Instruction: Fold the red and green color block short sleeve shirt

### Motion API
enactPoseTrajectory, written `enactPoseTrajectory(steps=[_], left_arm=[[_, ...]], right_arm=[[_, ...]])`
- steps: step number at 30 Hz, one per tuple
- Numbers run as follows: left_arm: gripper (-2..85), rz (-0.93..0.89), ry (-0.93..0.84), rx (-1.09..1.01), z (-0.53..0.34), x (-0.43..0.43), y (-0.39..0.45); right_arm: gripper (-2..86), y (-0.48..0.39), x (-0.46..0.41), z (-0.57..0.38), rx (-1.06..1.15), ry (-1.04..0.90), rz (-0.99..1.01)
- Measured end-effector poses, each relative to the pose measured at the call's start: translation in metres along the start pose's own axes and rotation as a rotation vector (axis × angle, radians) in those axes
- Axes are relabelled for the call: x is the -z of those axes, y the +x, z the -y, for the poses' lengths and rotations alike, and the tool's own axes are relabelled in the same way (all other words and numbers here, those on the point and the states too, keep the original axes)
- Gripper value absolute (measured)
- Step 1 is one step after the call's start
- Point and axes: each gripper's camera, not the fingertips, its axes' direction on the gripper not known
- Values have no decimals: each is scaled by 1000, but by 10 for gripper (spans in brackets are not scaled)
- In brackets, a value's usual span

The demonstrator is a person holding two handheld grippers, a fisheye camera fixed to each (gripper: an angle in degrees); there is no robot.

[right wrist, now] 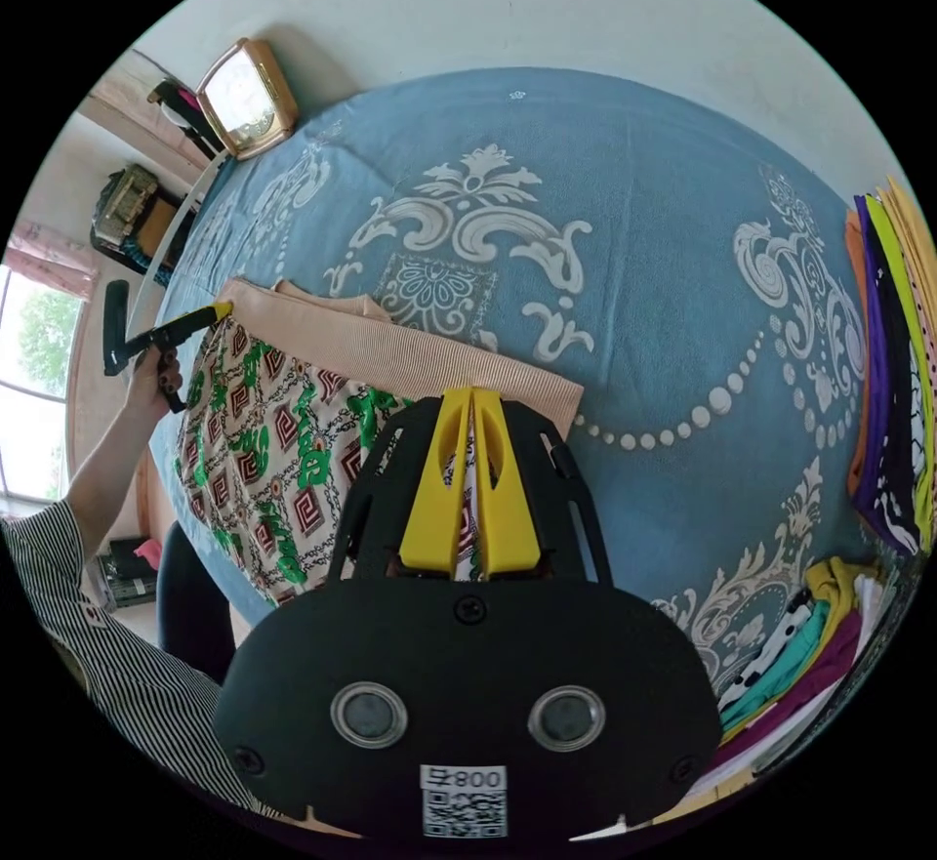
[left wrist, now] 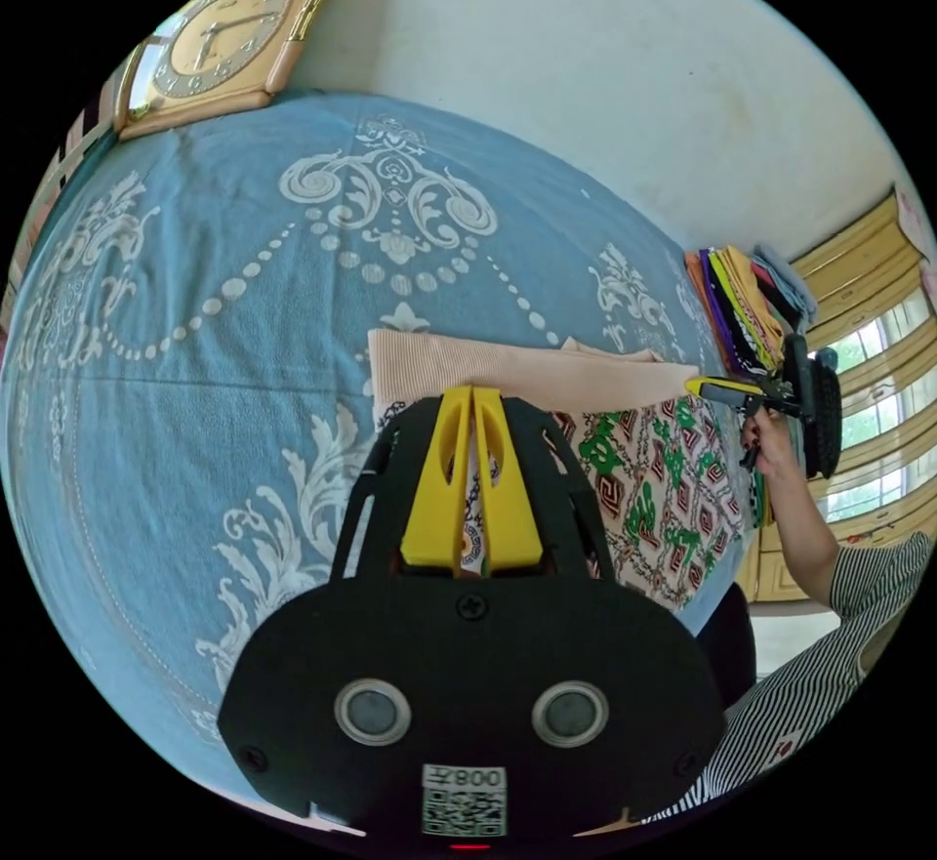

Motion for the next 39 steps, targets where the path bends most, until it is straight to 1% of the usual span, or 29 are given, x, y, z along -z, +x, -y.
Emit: enactPoseTrajectory(steps=[4, 9, 12, 15, 18, 21, 23, 26, 29, 34, 39], left_arm=[[1, -7, 5, 18, -7, 11, 0], [2, -16, 58, 12, -32, 37, 8], [3, -1, 11, 19, -50, 44, 10], [5, -43, 5, -2, -77, 67, 17], [12, -21, -7, 10, -122, 96, 21], [27, -34, -12, 133, -174, 119, 7], [46, -101, 2, 216, -209, 130, -4], [61, -147, -25, 259, -231, 128, -6], [58, -191, -65, 268, -240, 119, 2], [27, -124, -122, 264, -247, 109, 27], [12, -112, -135, 275, -250, 106, 50]], right_arm=[[0, -14, -17, -19, -4, 17, -30], [1, -29, -27, -50, -8, 64, -31], [1, -40, -33, -77, -11, 89, -20], [1, -54, -34, -117, 1, 106, -11], [2, -62, -40, -177, -1, 92, -22], [4, -57, -54, -245, -55, 70, 10], [8, -44, -69, -298, -133, 64, 83], [19, -25, -89, -356, -234, 85, 192], [40, -16, -112, -397, -298, 108, 250], [59, -18, -157, -427, -293, 112, 336], [69, -31, -204, -435, -242, 103, 377]])
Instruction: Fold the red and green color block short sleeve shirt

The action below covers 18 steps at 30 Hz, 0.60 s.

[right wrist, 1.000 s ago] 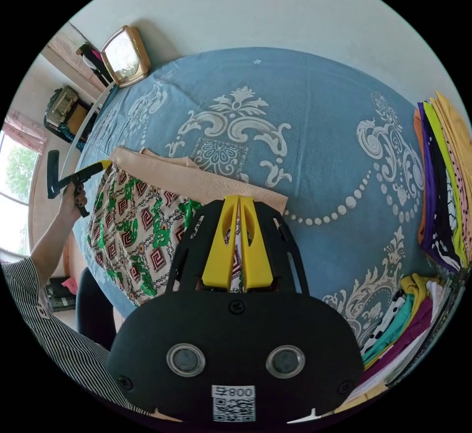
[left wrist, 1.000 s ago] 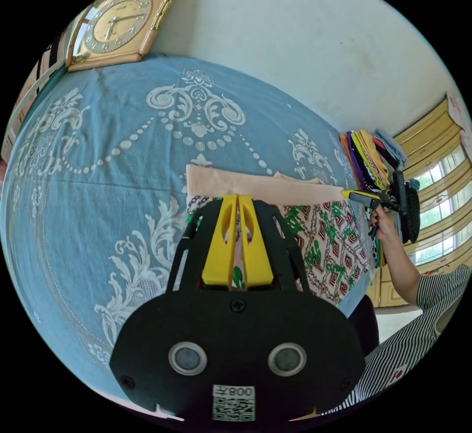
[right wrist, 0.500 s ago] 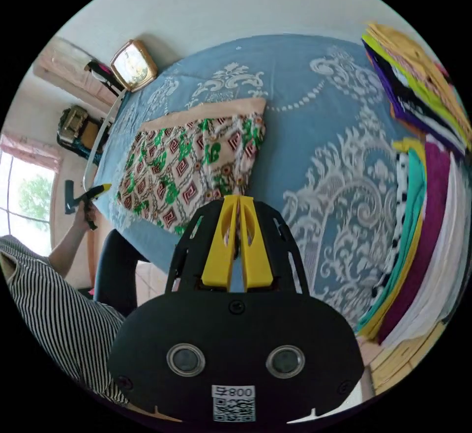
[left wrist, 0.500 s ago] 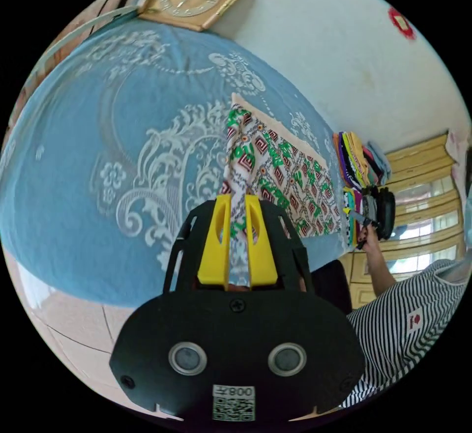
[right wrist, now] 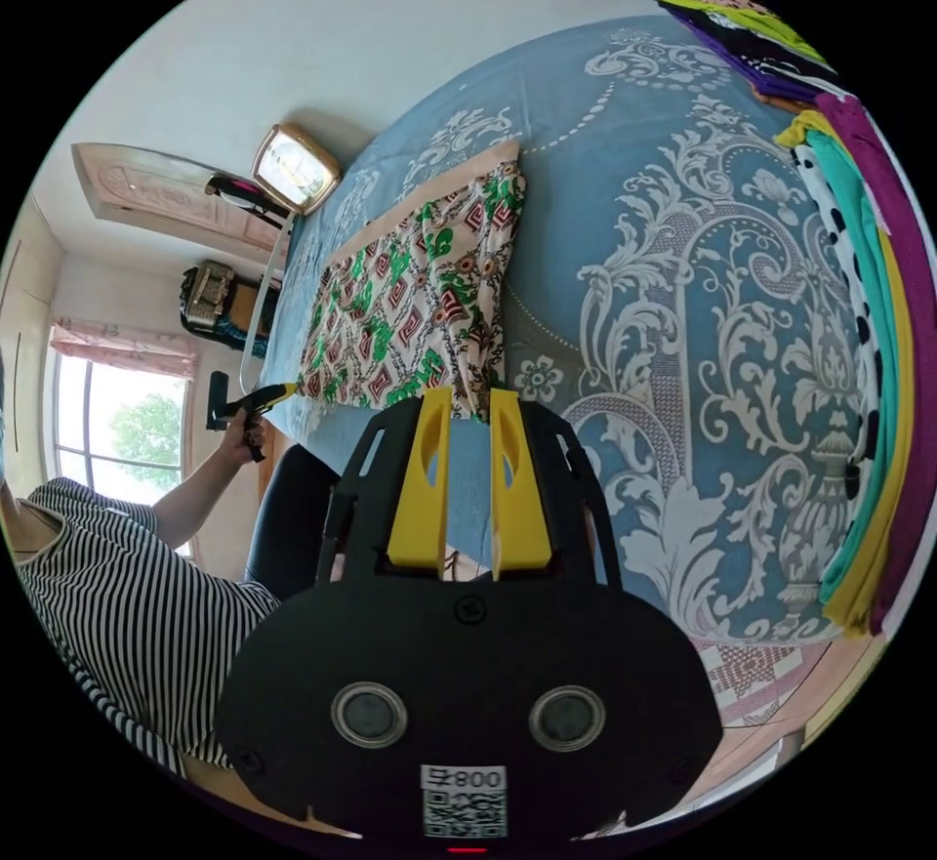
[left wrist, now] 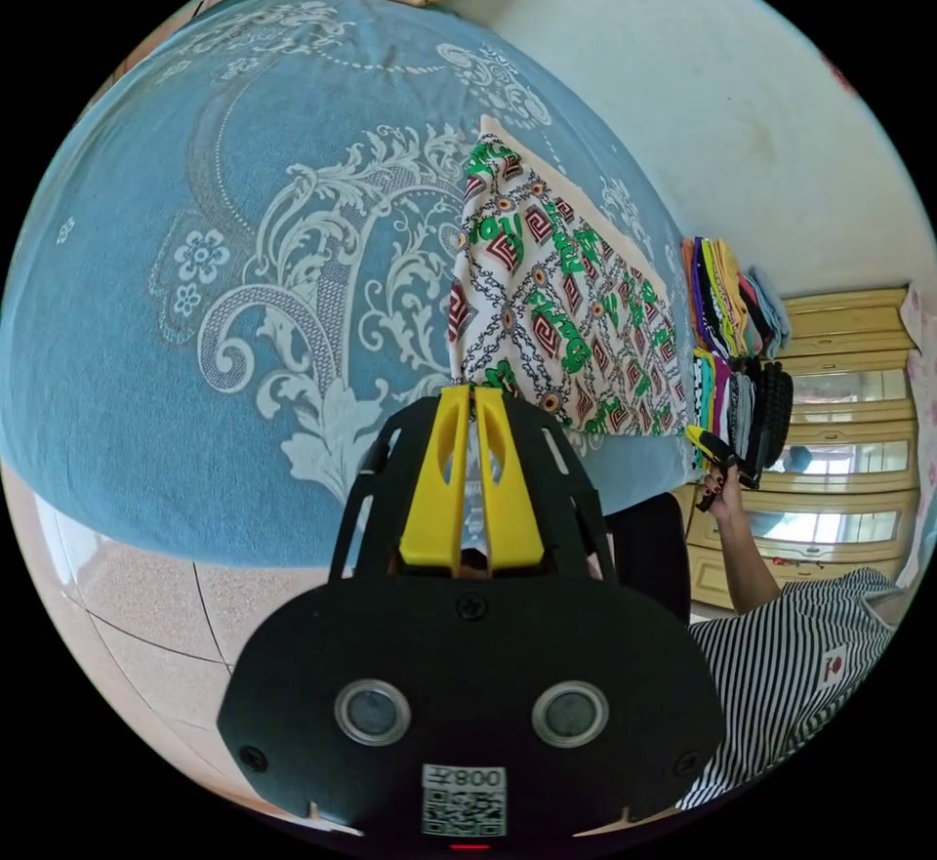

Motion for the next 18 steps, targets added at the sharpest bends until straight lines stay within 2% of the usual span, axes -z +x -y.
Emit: enactPoseTrajectory(steps=[10, 18], left_arm=[[5, 16, 43, -34, -28, 11, 51], [6, 41, 9, 13, -48, -33, 92]], right_arm=[[10, 25, -78, -26, 17, -80, 17], [3, 62, -131, -39, -71, -105, 104]])
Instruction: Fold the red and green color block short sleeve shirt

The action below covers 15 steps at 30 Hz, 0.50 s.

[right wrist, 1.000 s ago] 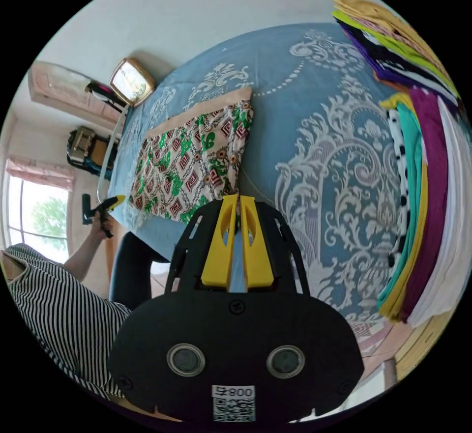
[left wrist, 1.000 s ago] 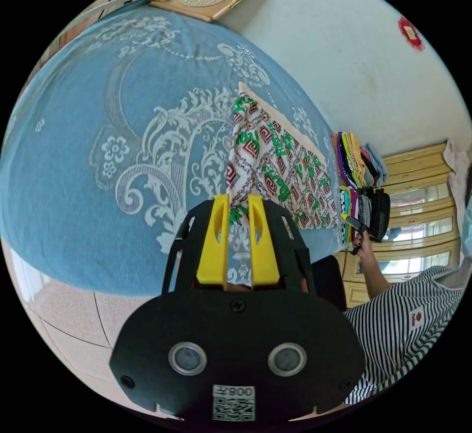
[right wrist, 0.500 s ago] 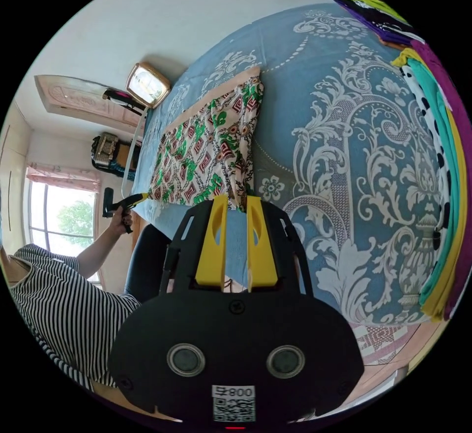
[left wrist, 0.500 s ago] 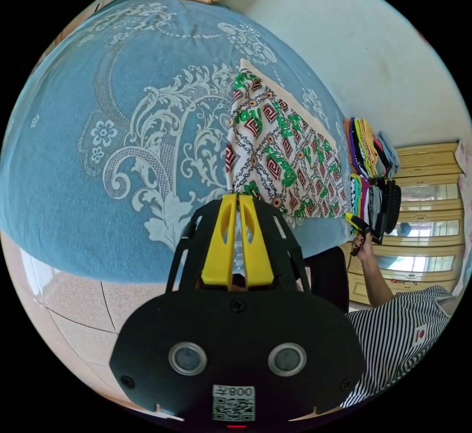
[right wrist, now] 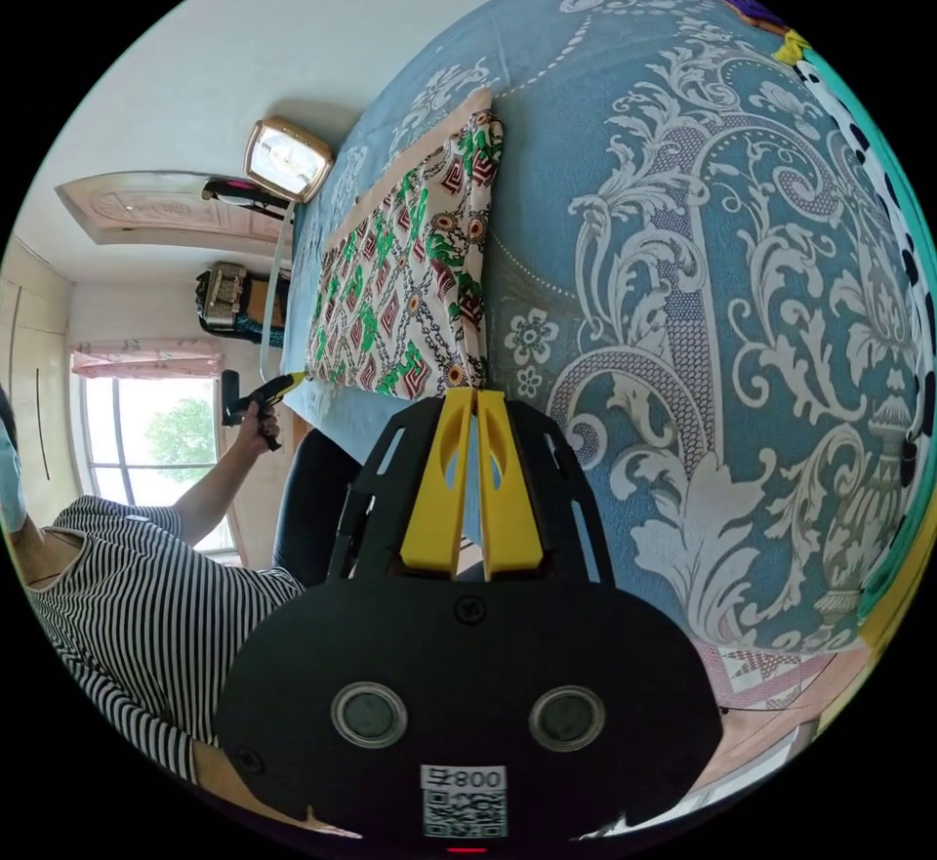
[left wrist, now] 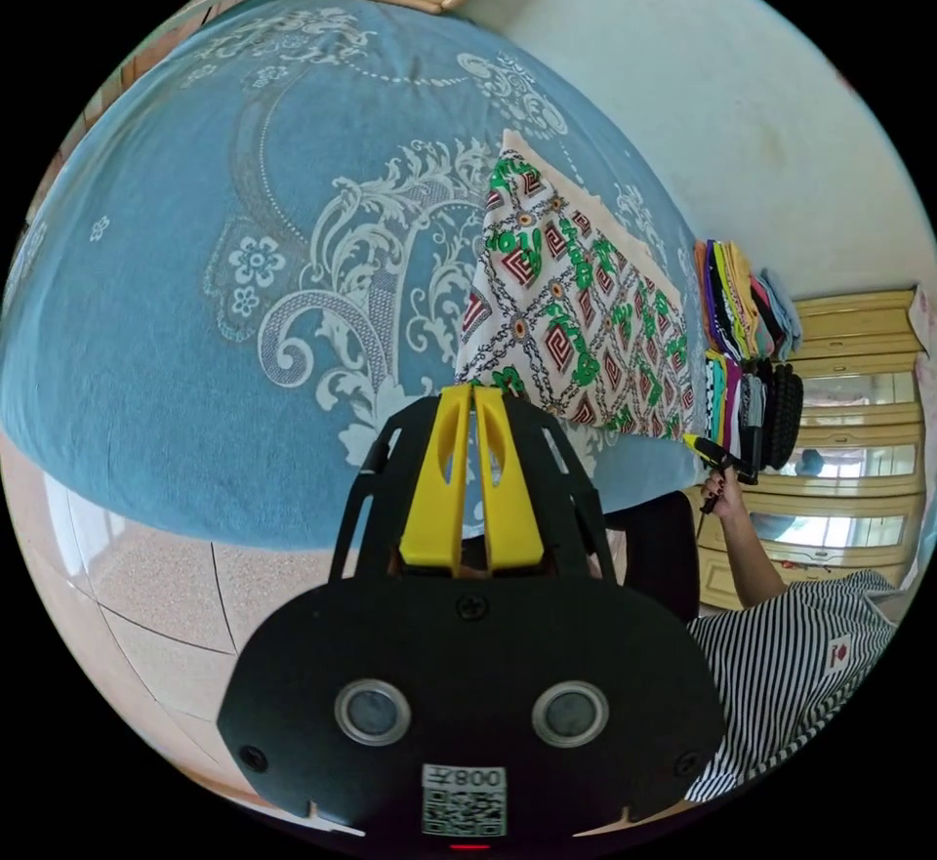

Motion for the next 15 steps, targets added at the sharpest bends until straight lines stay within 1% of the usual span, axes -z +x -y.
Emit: enactPoseTrajectory(steps=[4, 6, 9, 11, 12, 14, 15], left_arm=[[8, 24, 69, 48, -26, 2, 29], [8, 19, 105, 12, -37, 2, 54], [10, -9, 92, -118, -49, -18, 118], [15, -48, 27, -269, -53, -52, 186], [17, -63, 9, -311, -53, -62, 205], [27, -110, -60, -504, -58, -104, 287], [30, -116, -77, -553, -59, -115, 308]], right_arm=[[3, 13, -18, -4, -14, 11, 33], [3, 17, -26, -5, -22, 15, 50], [3, 23, -39, -7, -38, 28, 72], [3, 26, -45, -9, -47, 53, 105], [3, 26, -46, -9, -48, 58, 113], [3, 26, -48, -9, -46, 76, 144], [3, 25, -48, -9, -43, 81, 151]])
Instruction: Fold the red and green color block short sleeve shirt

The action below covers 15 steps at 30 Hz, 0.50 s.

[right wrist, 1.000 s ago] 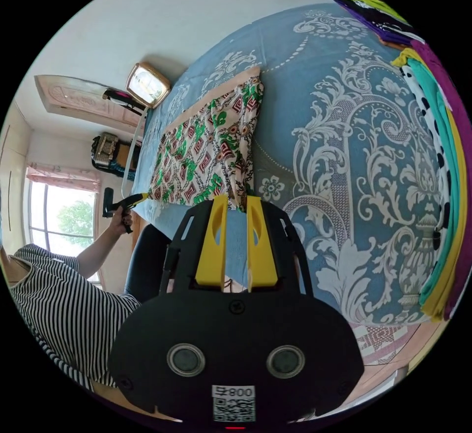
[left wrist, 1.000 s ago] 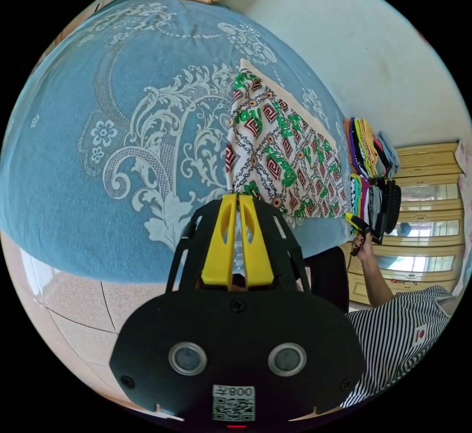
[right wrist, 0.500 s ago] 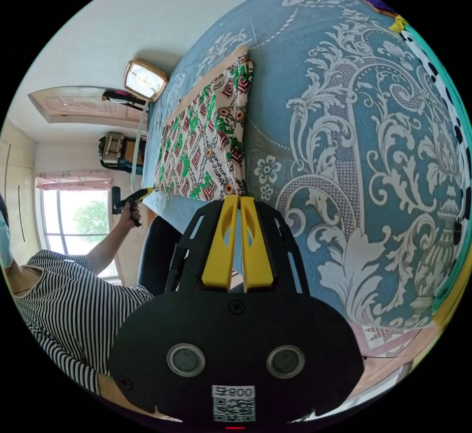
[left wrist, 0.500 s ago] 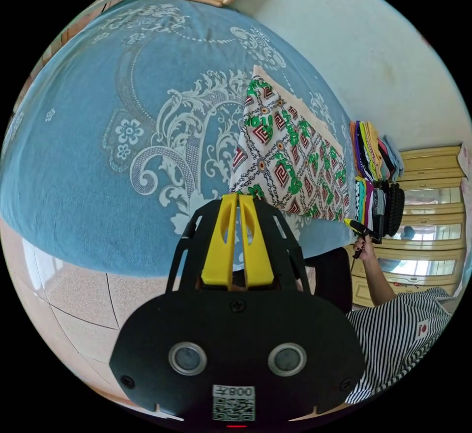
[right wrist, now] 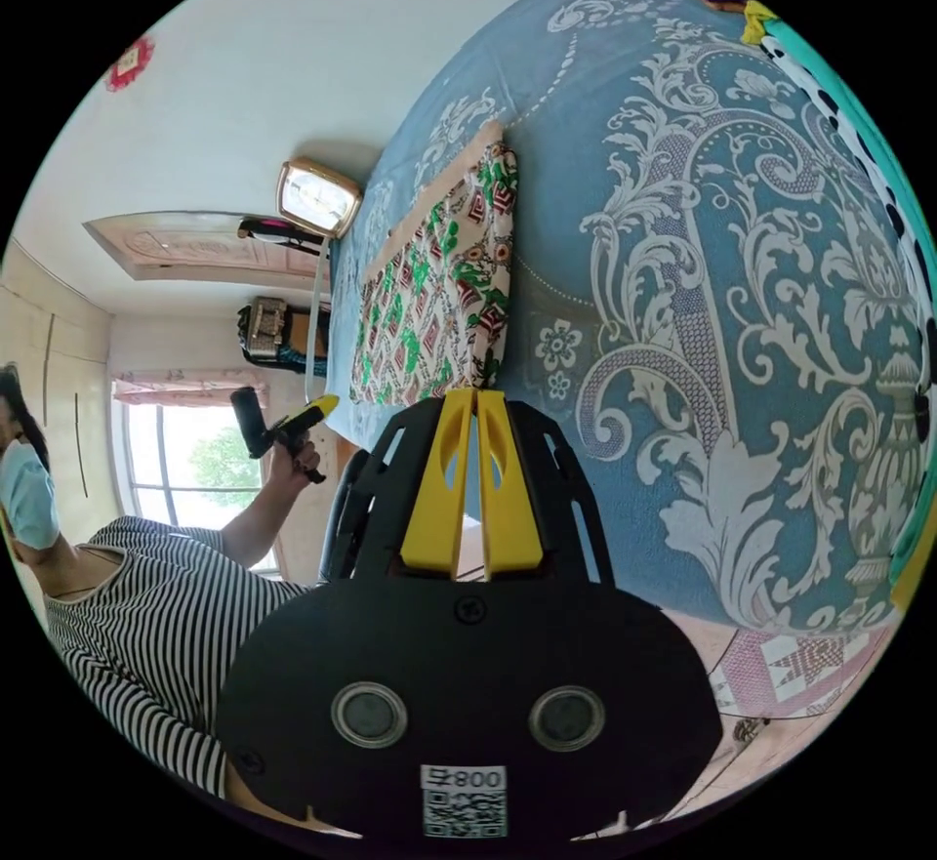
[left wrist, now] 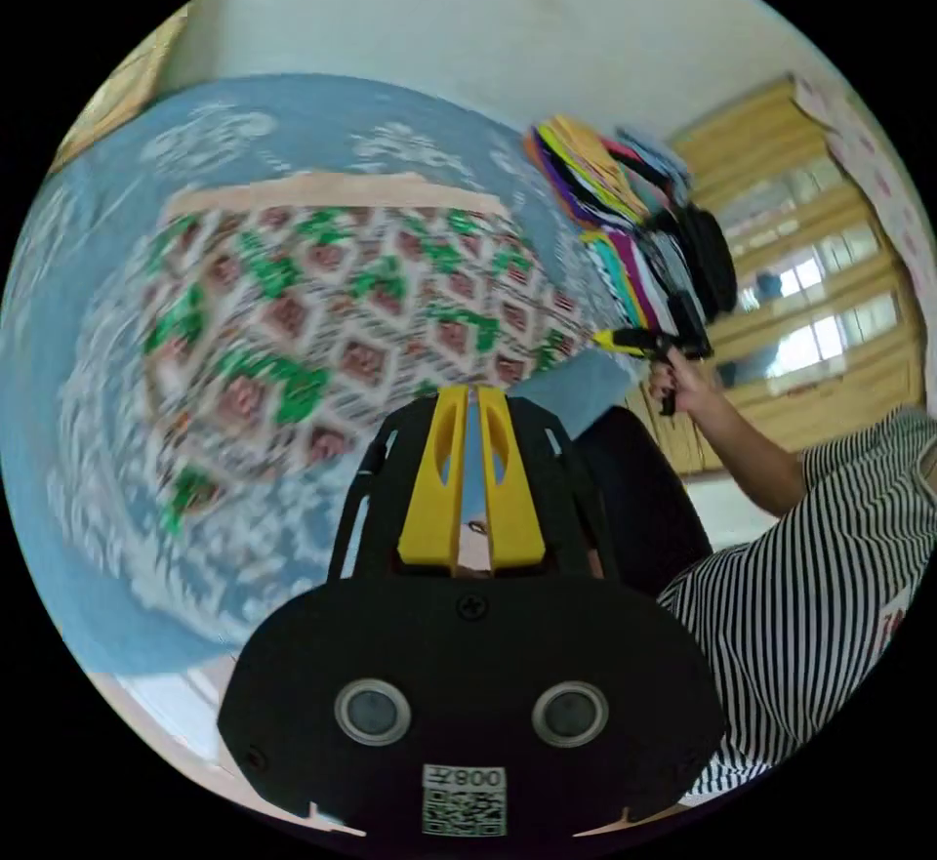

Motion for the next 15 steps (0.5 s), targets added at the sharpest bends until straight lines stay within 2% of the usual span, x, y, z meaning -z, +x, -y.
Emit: enactPoseTrajectory(steps=[3, 8, 13, 15], left_arm=[[50, 1, -73, -227, 45, -60, 87], [71, 161, -144, -547, 95, -147, 219], [29, 376, -195, -653, 115, -199, 278], [21, 362, -182, -621, 121, -201, 283]], right_arm=[[3, -4, -2, 3, 5, 17, 30], [4, -17, -12, 14, 40, 13, 75], [5, -25, -22, 27, 65, -7, 86], [6, -26, -21, 31, 77, -3, 78]])
